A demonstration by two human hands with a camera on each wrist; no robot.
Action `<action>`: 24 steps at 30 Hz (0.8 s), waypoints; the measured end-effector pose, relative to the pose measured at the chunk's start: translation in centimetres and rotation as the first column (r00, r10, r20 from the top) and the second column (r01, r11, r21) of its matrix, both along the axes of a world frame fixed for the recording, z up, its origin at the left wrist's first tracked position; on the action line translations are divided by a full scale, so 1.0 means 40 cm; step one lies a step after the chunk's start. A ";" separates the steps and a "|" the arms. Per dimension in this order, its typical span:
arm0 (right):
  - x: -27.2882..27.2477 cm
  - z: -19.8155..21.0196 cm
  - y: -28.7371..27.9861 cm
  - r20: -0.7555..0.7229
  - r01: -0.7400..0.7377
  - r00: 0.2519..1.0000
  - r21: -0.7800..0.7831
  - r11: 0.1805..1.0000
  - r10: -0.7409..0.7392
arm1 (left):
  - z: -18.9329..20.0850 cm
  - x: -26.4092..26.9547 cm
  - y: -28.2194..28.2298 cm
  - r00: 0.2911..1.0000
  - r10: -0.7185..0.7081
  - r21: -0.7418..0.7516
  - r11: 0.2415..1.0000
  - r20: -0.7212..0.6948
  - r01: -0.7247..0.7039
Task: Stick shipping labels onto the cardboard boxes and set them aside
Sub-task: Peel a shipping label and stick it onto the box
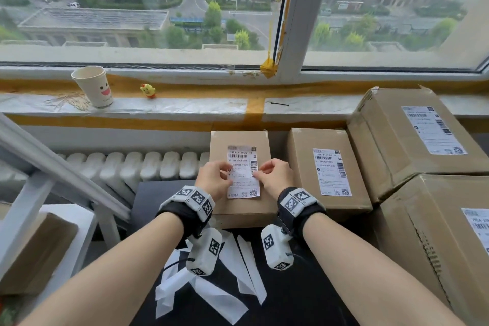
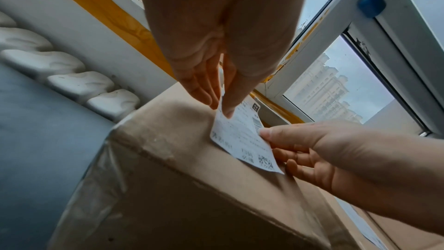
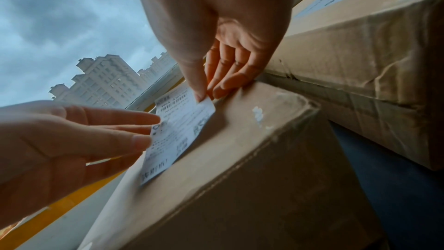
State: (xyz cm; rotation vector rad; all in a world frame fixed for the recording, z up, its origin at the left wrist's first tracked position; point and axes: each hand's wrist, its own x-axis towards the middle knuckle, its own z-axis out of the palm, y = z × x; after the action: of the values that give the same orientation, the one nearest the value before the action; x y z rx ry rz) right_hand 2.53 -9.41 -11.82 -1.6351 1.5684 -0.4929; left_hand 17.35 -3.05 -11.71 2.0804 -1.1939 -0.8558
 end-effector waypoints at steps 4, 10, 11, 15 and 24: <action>0.008 0.001 0.001 -0.045 -0.001 0.999 -0.006 1.000 0.001 | -0.008 -0.001 -0.003 0.999 0.018 0.022 1.000 0.028 -0.019; 0.018 0.008 0.004 -0.135 -0.018 0.991 -0.007 1.000 0.017 | -0.007 -0.005 -0.002 0.997 0.010 0.036 0.999 0.078 -0.013; 0.019 0.009 0.004 -0.147 -0.021 0.989 -0.012 1.000 0.019 | -0.008 -0.005 -0.003 0.996 0.006 0.033 0.999 0.085 -0.009; 0.024 0.016 0.006 -0.203 -0.066 0.977 -0.024 0.998 0.060 | -0.008 -0.004 -0.001 0.992 -0.023 0.021 1.000 0.122 0.020; 0.023 0.044 0.008 -0.357 -0.179 0.921 -0.029 0.983 0.157 | 0.001 0.005 0.003 0.974 -0.103 0.072 0.993 0.203 0.090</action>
State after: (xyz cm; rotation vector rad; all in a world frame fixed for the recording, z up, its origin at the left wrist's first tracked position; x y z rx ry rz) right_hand 3.43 -9.08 -10.05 -1.9693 1.6588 -0.1597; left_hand 17.56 -2.92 -11.69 2.2201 -1.4041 -0.7423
